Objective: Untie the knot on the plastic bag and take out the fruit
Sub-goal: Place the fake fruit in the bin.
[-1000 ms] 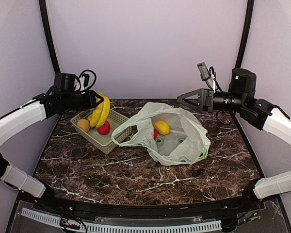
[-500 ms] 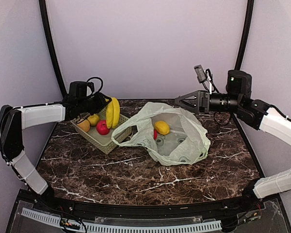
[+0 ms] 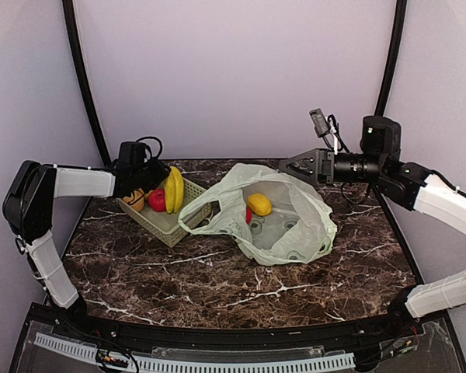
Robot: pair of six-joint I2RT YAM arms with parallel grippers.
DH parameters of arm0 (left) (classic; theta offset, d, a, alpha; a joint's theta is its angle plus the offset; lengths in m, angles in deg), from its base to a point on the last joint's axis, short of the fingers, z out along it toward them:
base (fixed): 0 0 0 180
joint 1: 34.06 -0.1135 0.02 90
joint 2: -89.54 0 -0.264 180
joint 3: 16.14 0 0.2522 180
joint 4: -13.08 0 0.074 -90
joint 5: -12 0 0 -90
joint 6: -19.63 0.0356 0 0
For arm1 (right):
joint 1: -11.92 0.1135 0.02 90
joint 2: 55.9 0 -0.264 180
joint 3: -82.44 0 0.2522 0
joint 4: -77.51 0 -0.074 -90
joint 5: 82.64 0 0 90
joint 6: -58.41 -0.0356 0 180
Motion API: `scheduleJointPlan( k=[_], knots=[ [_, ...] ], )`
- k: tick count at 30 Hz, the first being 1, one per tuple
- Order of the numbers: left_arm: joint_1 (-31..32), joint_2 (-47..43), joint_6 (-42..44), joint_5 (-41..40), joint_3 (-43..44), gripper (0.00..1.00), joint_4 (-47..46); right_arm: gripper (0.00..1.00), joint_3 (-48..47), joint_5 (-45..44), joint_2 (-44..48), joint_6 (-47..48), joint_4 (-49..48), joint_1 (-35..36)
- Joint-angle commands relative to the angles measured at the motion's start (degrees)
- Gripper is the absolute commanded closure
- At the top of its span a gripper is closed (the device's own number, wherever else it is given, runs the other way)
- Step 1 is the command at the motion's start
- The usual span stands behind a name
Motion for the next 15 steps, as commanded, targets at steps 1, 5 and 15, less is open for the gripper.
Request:
scheduleJointPlan(
  k=[1,5,15],
  knots=[
    [-1.1,0.29,-0.32,-4.23,0.46,0.88,-0.61,0.15,0.99,-0.49,0.83,-0.91,-3.58,-0.27],
    [-1.44,0.33,1.28,-5.24,0.6,0.8,0.15,0.15,1.39,-0.49,0.92,-1.34,-4.19,-0.24],
    [-2.32,-0.33,4.45,-5.92,0.0,0.58,1.6,0.15,2.29,-0.4,1.29,-1.64,-5.09,-0.27]
  ],
)
